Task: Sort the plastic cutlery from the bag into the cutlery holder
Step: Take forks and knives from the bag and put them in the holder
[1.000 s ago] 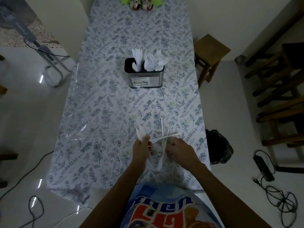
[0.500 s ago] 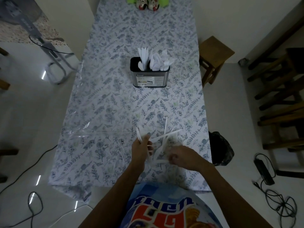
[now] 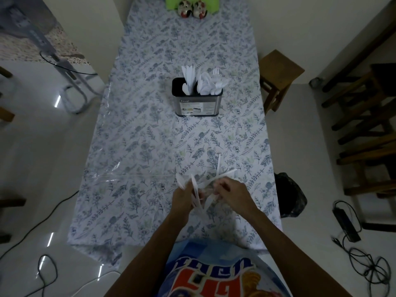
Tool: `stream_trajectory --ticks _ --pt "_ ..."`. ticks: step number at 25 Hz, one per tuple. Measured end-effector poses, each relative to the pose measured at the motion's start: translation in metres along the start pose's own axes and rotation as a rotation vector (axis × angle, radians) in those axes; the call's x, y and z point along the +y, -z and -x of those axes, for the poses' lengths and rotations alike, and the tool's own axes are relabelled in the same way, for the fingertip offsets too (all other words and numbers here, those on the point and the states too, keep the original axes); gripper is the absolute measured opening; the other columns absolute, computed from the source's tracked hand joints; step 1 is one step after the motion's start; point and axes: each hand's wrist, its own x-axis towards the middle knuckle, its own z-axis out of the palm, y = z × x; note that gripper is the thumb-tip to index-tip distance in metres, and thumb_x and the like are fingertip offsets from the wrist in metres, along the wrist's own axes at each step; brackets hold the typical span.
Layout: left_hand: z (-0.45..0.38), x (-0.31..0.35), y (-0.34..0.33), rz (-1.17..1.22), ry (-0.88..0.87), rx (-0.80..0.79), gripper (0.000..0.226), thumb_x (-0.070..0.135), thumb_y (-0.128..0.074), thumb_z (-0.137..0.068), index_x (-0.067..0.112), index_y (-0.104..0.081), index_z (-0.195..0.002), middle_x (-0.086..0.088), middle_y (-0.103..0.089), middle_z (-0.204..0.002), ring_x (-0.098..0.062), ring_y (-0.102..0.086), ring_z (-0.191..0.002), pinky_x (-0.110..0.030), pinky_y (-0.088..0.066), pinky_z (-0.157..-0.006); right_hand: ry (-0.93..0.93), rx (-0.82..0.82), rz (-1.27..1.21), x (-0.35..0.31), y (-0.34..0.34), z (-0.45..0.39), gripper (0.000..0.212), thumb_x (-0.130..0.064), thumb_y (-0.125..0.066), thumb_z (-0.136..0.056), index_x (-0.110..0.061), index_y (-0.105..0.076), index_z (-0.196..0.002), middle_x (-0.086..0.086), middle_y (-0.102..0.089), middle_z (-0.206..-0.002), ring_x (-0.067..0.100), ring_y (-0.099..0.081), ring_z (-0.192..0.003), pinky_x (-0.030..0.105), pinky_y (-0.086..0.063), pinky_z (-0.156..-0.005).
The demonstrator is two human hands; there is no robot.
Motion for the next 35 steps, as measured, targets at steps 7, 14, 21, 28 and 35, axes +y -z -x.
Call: stream_trajectory --ticks 7,14,21,28,35 --pt "0.002 0.005 0.006 0.061 0.016 -0.021 0.047 0.059 -0.065 -0.089 0.012 -0.062 -0.086 -0.002 -0.053 -0.062 -0.012 -0.045 -0.047 -0.025 -0.039 -0.045 0.261 0.064 0.735 0.032 -0.009 -0.003 0.021 -0.029 -0.083 -0.078 -0.023 -0.069 -0.093 0.003 -0.056 -0.096 0.022 -0.06 -0.084 0.031 -0.057 -0.046" --pt "0.0 -0.001 0.01 -0.023 -0.139 0.056 0.022 0.034 -0.075 -0.09 0.015 -0.065 -0.085 0.006 -0.053 -0.056 -0.008 -0.047 -0.047 -0.027 -0.043 -0.048 0.118 -0.051 0.844 0.025 -0.019 -0.012 0.033 -0.024 -0.049 -0.097 -0.003 -0.053 -0.122 0.014 -0.055 -0.117 0.032 -0.056 -0.106 0.04 -0.056 -0.08" --pt "-0.005 -0.007 0.006 -0.05 -0.117 0.034 0.029 0.036 -0.076 -0.088 0.008 -0.067 -0.089 0.0 -0.055 -0.061 -0.012 -0.049 -0.051 -0.029 -0.045 -0.049 -0.126 0.141 0.513 0.006 -0.03 -0.003 0.018 -0.013 -0.049 -0.098 -0.008 -0.053 -0.115 0.01 -0.064 -0.102 0.025 -0.063 -0.089 0.031 -0.044 -0.067" --pt "0.001 -0.003 0.001 -0.014 -0.151 -0.166 0.035 0.032 -0.075 -0.09 -0.003 -0.066 -0.091 -0.022 -0.062 -0.078 -0.028 -0.059 -0.068 -0.036 -0.053 -0.062 -0.025 -0.019 0.156 -0.022 -0.026 0.012 0.01 -0.018 -0.068 -0.088 -0.016 -0.06 -0.093 -0.005 -0.067 -0.079 0.007 -0.064 -0.068 0.023 -0.056 -0.064" --pt "-0.007 -0.001 0.005 -0.025 -0.119 0.1 0.032 0.028 -0.061 -0.1 0.008 -0.059 -0.075 -0.003 -0.054 -0.055 -0.014 -0.05 -0.044 -0.029 -0.049 -0.047 0.146 0.174 0.737 0.002 -0.017 -0.036 0.035 -0.016 -0.068 -0.09 -0.017 -0.062 -0.124 0.012 -0.059 -0.111 0.029 -0.06 -0.098 0.039 -0.062 -0.069"
